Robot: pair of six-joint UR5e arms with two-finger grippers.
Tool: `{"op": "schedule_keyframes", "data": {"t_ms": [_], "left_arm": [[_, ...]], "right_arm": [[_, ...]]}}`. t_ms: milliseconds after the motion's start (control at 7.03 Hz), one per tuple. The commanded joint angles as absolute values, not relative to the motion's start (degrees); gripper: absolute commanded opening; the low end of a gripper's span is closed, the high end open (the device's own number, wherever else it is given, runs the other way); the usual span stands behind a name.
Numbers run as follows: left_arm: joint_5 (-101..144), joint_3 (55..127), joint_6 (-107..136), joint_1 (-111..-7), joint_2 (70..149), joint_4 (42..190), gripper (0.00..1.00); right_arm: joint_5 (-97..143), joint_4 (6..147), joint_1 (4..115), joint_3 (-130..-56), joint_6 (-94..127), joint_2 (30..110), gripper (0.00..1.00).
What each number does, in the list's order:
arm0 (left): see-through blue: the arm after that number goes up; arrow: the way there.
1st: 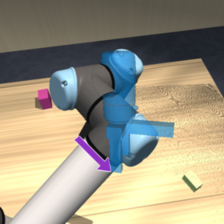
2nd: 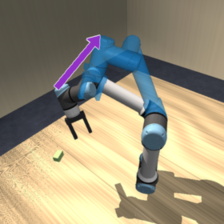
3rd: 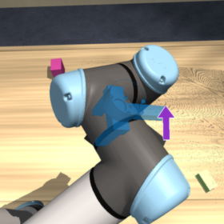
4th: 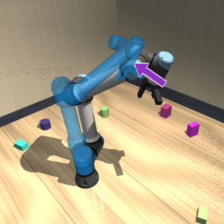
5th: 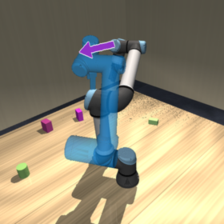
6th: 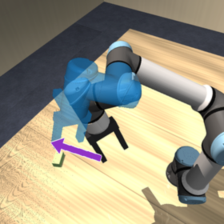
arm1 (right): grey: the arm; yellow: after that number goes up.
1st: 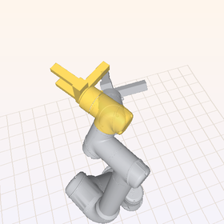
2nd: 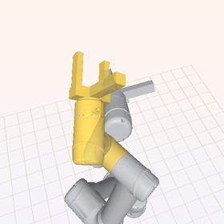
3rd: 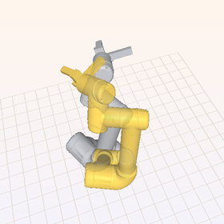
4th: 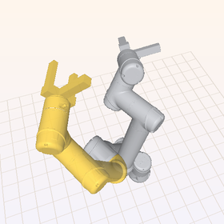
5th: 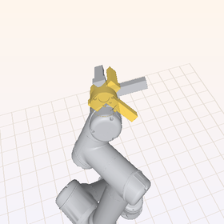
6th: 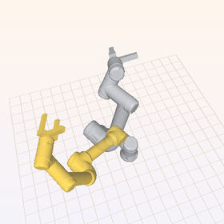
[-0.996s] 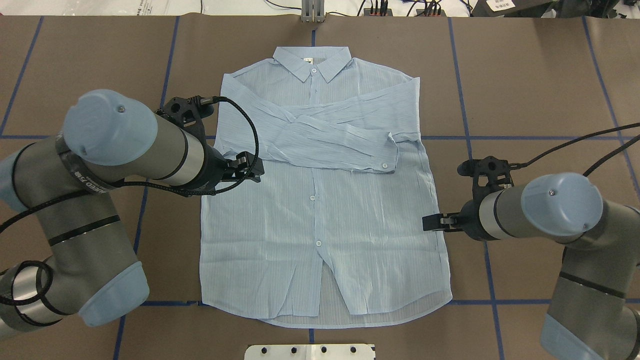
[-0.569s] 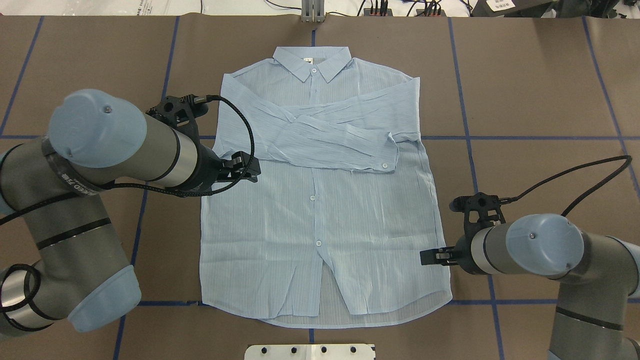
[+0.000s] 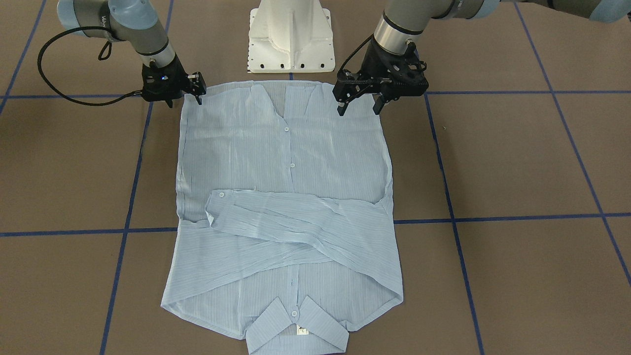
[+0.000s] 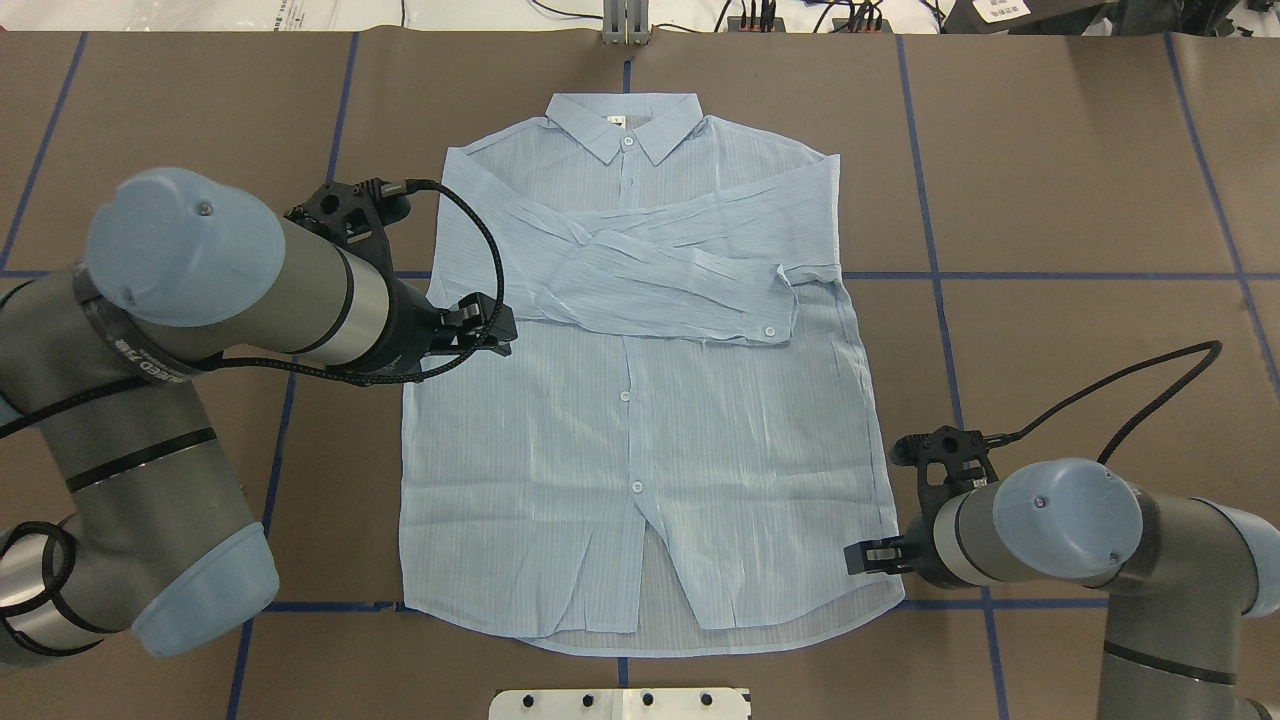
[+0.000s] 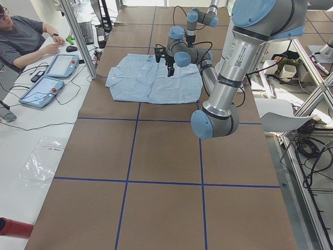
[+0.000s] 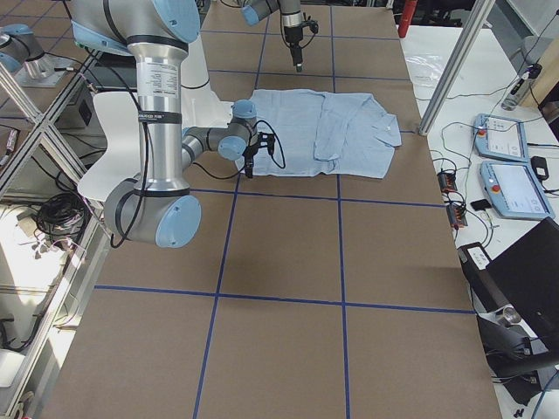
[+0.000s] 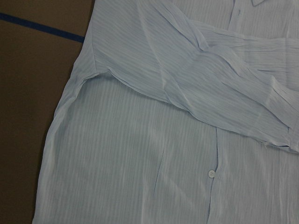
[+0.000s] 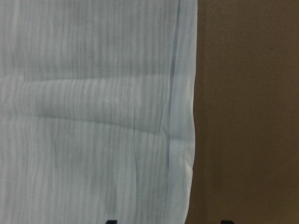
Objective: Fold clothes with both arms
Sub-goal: 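Move the left gripper to its hem corner while the right reaches the other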
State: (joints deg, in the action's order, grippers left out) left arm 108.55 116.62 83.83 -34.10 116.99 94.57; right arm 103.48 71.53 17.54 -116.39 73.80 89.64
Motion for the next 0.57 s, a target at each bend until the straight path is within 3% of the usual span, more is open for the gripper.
{"op": "schedule_keyframes", "data": {"t_ms": [0, 427], "left_arm": [[108.5, 116.5, 83.7, -34.4, 117.0, 94.6, 0.92], [108.5, 116.5, 83.5, -34.8, 117.0, 94.6, 0.91]], "right_arm": [[104.3, 71.5, 17.4, -115.7, 73.7, 89.6, 0.53], [106.0, 71.5, 17.4, -115.3, 73.7, 89.6, 0.37]]}}
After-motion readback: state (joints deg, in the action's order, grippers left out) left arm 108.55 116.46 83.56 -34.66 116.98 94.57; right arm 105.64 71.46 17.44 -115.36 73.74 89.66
